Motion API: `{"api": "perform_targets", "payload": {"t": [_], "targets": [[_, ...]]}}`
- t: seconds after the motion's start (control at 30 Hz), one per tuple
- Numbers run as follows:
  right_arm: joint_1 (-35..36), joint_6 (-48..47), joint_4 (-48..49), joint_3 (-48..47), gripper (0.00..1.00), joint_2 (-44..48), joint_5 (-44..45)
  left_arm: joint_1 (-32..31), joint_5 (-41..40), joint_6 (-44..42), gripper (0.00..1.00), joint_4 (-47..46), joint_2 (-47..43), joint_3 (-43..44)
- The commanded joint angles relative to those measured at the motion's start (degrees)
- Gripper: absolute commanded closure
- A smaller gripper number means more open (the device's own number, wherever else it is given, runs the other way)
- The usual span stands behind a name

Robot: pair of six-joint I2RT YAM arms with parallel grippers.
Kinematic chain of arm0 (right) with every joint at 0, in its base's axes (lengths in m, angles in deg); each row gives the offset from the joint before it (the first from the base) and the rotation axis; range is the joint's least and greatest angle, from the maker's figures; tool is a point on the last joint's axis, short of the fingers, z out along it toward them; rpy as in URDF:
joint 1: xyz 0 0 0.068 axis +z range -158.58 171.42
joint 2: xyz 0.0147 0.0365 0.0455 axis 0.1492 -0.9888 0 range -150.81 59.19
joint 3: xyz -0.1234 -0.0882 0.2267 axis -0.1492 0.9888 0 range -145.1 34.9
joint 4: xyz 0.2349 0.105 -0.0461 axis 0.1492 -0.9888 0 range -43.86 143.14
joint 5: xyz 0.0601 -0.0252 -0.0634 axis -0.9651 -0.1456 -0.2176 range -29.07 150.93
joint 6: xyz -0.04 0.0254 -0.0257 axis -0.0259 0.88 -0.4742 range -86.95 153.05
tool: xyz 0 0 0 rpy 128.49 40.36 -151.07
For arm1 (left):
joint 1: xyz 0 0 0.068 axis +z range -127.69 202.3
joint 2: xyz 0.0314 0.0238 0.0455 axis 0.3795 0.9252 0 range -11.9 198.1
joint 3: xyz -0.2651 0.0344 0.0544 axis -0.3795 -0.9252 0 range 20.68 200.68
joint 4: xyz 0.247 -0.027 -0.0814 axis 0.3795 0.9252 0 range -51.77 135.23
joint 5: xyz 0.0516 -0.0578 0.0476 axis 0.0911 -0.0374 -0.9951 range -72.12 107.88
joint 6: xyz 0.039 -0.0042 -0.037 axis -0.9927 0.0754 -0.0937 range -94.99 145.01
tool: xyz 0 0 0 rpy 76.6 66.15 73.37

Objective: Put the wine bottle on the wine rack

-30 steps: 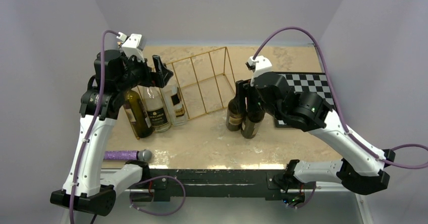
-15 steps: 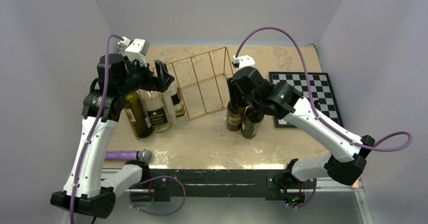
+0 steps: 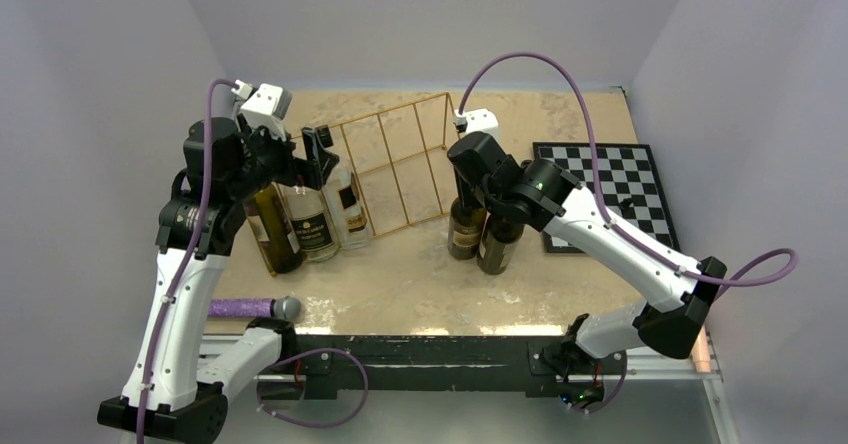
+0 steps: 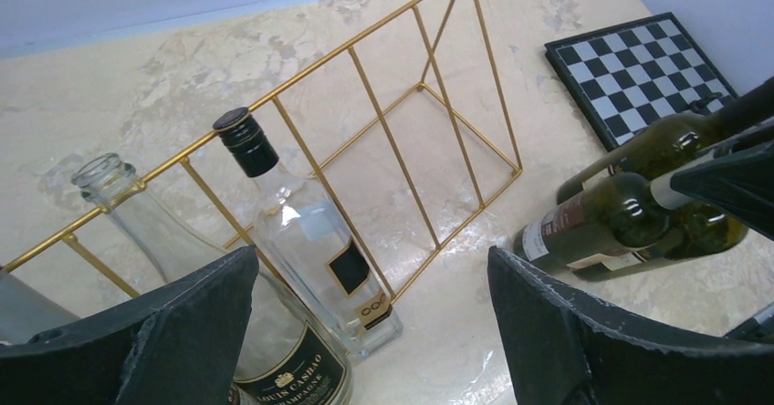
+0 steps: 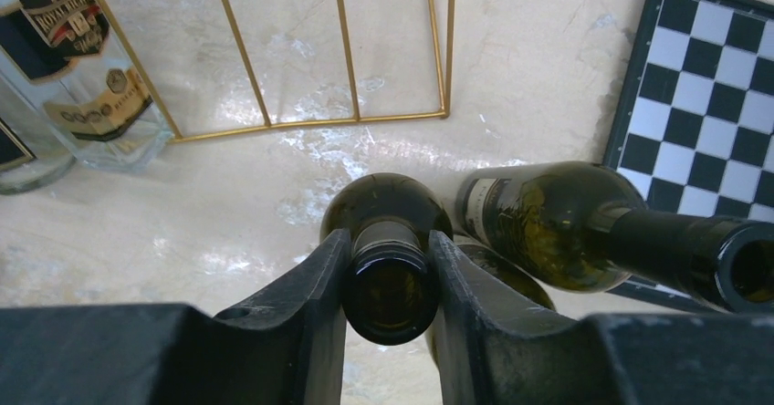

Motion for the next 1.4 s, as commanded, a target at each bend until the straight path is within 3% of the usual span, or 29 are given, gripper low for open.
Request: {"api": "perform_targets", "payload": {"t": [0.0,0.1,0.17,0.3,0.37,0.53,0.73,0.83,0.93,1.37], "targets": [[-0.06,-0.08,2.82,-0.49,0.85,1.6,2.15,0.47,-4.33,-1.85,0.01,-2.24,-0.43,0.58],[-0.02,-1.51,2.97,-1.32,1.0,2.09,1.7,0.47,0.25,-1.87,0.01,-2.95,-0.74,0.55],[0.24,-2.77,3.93,-1.7,1.0,2.97,-0.87,0.47,6.88,-2.93,0.03,-3.87,-0.78,-0.02],[0.41,-4.12,6.55,-2.74,1.0,6.01,-12.24,0.22,27.47,-7.01,0.04,-1.96,2.14,-0.11],[0.46,-4.13,7.1,-3.69,1.0,7.1,-17.39,-2.34,32.26,-6.9,0.04,-2.08,4.01,-1.08],[1.17,-4.24,7.22,-6.44,1.0,8.6,-24.39,-17.02,28.51,-6.42,0.04,-7.12,7.58,-4.76],[2.24,-4.51,6.78,-8.04,1.0,10.7,-28.04,-23.91,25.42,-0.72,0.04,-17.72,9.0,-9.93],[2.27,-3.84,7.19,-8.1,1.0,11.14,-28.97,-25.44,27.84,5.13,0.04,-33.92,7.3,-16.48],[2.31,-2.81,7.27,-8.48,1.0,10.89,-28.92,-26.43,29.35,9.82,0.04,-44.06,7.43,-20.81],[2.75,0.63,4.31,-11.05,1.0,7.74,-20.76,-31.85,19.05,10.35,0.04,-43.04,8.81,-22.03]]}}
